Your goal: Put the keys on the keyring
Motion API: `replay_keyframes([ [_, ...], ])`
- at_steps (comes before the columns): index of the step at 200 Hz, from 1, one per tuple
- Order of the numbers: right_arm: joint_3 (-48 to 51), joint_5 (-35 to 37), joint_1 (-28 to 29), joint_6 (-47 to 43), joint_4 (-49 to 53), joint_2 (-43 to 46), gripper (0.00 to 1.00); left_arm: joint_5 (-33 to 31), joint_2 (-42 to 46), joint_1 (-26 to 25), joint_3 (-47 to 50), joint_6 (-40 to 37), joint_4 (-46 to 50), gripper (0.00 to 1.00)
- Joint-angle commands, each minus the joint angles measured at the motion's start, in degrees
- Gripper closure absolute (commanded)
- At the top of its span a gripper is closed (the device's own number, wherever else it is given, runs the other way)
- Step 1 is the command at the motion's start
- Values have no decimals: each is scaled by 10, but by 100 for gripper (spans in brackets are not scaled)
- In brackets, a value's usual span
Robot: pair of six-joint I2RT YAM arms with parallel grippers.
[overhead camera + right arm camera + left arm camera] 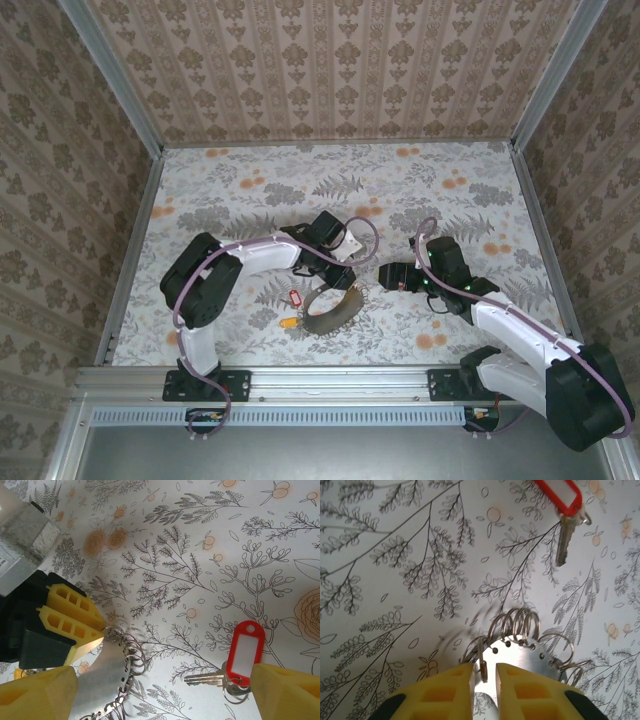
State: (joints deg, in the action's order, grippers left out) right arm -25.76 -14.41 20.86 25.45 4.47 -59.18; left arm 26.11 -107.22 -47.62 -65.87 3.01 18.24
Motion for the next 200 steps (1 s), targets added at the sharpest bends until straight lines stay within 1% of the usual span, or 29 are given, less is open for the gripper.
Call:
replay_keyframes([
  [1, 8, -10, -4, -6, -4, 13, 9, -3, -9, -7, -20, -11, 19, 84],
  [24, 8, -11, -4, -7, -5, 14, 9, -4, -13, -10, -22, -10, 23, 87],
  [69, 9, -11, -6, -6, -5, 16, 9, -12, -26, -12, -31, -15, 32, 87],
  [90, 9, -12, -7, -6, -6, 15, 8, -20, -32, -15, -38, -21, 42, 83],
  [117, 10, -14, -10, -6, -7, 17, 8, -30, -35, -19, -46, -27, 53, 81],
  [140, 10, -15, -12, -6, -10, 17, 8, -49, -33, -26, -51, -32, 63, 76],
  [152, 10, -16, -12, -6, -12, 16, 8, -56, -33, -29, -55, -34, 69, 76],
  [200, 13, -17, -13, -6, -12, 20, 8, -61, -32, -35, -57, -37, 72, 89],
])
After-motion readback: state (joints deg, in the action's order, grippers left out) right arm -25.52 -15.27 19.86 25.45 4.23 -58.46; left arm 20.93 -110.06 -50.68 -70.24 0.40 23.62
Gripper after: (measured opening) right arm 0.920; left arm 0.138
